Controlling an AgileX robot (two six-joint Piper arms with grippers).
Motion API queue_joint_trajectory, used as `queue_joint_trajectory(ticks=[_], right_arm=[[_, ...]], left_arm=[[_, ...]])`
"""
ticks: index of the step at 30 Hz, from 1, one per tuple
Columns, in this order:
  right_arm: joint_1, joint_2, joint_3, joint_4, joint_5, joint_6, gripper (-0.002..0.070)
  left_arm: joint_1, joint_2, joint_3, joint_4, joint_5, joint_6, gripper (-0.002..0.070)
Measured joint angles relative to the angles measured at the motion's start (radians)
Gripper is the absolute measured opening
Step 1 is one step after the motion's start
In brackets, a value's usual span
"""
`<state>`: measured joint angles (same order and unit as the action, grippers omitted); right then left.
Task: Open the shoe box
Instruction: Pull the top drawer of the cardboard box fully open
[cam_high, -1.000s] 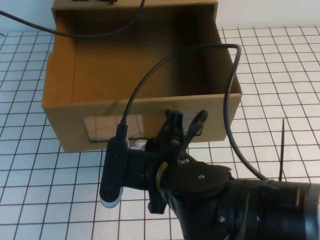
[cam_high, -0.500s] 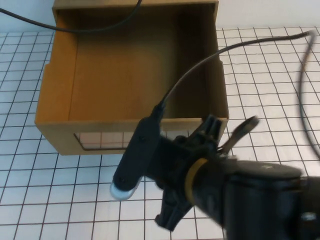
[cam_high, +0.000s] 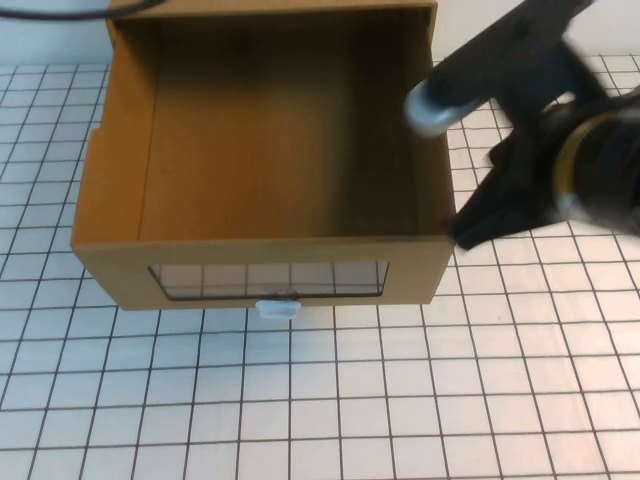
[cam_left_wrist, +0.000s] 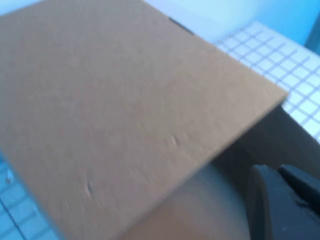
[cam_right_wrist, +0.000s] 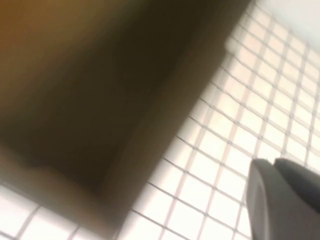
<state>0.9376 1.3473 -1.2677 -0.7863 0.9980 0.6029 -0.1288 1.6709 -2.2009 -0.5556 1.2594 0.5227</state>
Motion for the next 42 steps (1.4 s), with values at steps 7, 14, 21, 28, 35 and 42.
queue_joint_trajectory(ticks=[7,14,21,28,35,42], right_arm=[[-0.358,-0.021,-0.012,0.391,-0.013,-0.264,-0.0010],[-0.599,-0.172,0.144,0.710,-0.156,-0.450,-0.0011],[-0.617,-0.461,0.409,0.777,-0.332,-0.466,-0.0013],[-0.618,-0.804,0.678,0.815,-0.448,-0.467,-0.0013],[-0.618,-1.145,0.845,0.844,-0.454,-0.467,-0.0013],[-0.618,-1.313,0.934,0.891,-0.456,-0.467,-0.0013]], left_arm=[[0.000,-0.271,0.368,0.017,-0.100,0.072,-0.0002],[0.000,-0.618,0.870,-0.017,-0.440,0.166,-0.0002],[0.000,-1.009,1.364,-0.062,-0.764,0.211,-0.0002],[0.000,-1.419,1.734,-0.074,-0.875,0.297,-0.0002],[0.000,-1.682,1.935,-0.077,-0.881,0.305,-0.0002],[0.000,-1.684,2.039,-0.113,-0.944,0.306,-0.0002]])
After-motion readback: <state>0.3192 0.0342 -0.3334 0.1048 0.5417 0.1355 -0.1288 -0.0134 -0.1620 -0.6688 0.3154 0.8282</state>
